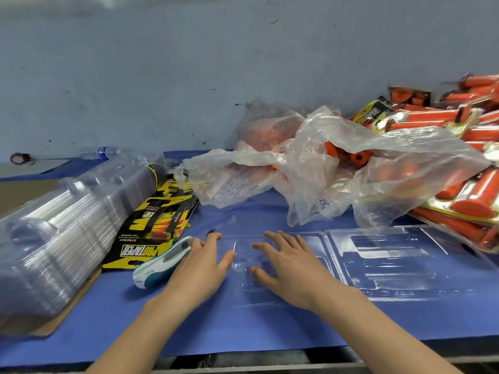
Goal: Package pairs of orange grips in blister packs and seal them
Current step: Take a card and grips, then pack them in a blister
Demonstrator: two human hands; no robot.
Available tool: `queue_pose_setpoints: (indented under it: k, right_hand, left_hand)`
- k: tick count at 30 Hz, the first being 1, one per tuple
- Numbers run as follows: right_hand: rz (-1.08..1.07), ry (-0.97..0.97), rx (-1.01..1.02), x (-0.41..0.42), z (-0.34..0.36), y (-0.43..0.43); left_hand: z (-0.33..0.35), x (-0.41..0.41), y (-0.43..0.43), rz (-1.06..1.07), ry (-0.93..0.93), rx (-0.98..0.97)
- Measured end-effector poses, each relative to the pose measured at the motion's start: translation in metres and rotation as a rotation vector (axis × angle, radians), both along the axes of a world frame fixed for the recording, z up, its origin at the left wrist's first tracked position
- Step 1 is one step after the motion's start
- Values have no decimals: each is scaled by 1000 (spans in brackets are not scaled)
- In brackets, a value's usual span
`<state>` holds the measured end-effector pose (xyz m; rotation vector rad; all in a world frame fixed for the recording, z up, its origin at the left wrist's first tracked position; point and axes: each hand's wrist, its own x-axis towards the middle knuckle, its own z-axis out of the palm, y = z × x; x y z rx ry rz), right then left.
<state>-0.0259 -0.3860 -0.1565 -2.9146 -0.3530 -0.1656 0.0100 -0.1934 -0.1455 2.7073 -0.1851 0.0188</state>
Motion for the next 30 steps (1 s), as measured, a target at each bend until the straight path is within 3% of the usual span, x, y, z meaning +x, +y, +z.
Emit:
queue_pose_setpoints:
  k: [5,12,18,21,25,30]
  right_hand:
    - [-14,2,94,3,13,0]
    - [-91,-74,268,12,38,-20]
    - [-177,-100,428,16,56,-42]
    - [-219,-100,679,22,67,-62]
    - [-291,-151,1039,46,78,-93]
    - [-429,-103,1441,70,68,-128]
  left_hand:
    - [8,1,-2,36,-35,61]
    - [25,0,-14,139,-279,168]
    - [33,-4,-42,24,-437,46]
    - [39,-9,-75,-199,-540,-160]
    - [55,1,-137,-435,-529,-317]
    - [73,36,-210,-472,-471,-401]
